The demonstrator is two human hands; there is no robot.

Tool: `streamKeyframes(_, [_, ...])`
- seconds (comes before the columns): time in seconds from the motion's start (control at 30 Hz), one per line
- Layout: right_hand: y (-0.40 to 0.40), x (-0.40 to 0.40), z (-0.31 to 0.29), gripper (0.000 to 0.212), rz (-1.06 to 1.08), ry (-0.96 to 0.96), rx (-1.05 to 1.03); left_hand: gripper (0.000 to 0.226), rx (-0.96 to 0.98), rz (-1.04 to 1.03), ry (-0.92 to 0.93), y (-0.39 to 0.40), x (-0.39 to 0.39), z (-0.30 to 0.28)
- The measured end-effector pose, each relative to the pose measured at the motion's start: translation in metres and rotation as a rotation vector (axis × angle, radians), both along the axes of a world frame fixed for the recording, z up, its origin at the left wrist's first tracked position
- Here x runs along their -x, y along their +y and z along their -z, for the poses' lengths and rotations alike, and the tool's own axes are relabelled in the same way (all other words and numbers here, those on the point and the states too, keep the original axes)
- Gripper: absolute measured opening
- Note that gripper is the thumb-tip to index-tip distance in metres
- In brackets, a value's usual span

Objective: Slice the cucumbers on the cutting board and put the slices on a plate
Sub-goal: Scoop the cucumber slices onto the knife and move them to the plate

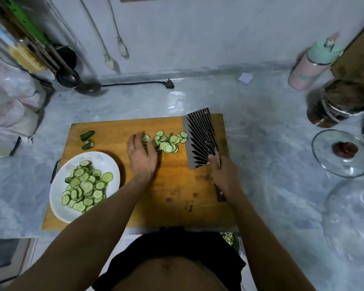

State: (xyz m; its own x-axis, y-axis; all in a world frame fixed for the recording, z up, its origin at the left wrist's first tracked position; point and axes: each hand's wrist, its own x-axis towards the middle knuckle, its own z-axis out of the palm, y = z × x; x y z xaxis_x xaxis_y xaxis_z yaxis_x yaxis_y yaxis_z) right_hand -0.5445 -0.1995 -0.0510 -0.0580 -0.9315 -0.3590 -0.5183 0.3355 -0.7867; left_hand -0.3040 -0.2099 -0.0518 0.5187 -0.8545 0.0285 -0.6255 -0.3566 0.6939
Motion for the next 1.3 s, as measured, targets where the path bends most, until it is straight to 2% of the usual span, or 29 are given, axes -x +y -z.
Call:
streamKeyframes(0.23, [-0.019,-0.022,-0.011,0.029,-0.172,0.065,0.030,0.064,0.004,-0.179,0.046,-0.025,0.018,0.010])
streamKeyframes(0.47, [-0.030,-0.047,-0.012,0.038,-0.319,0.057,-0.053,0.065,0.082,-0.282,0.168,-0.034,0.027,0.008])
streamKeyframes(0.6, [-0.032,-0.054,-0.010,0.041,-0.404,0.052,-0.064,0.068,0.126,-0.220,0.164,-0.031,0.026,0.006])
streamKeyframes(0.8, [-0.023,-0.063,-0.007,0.039,-0.451,0.036,-0.071,0.064,0.068,-0.224,0.217,-0.025,0.042,0.007])
streamKeyframes(0.97, [-0.017,-0.058,-0.011,0.034,-0.446,0.013,-0.064,0.066,0.064,-0.175,0.137,-0.025,0.047,0.005])
streamKeyframes(1.1, [-0.016,-0.057,-0.014,0.035,-0.464,0.006,-0.072,0.052,0.046,-0.056,-0.008,-0.028,0.045,0.005])
streamKeyframes(1.3, [-0.012,-0.056,-0.011,0.037,-0.429,-0.098,-0.127,0.048,0.019,-0.093,-0.022,-0.025,0.047,0.003])
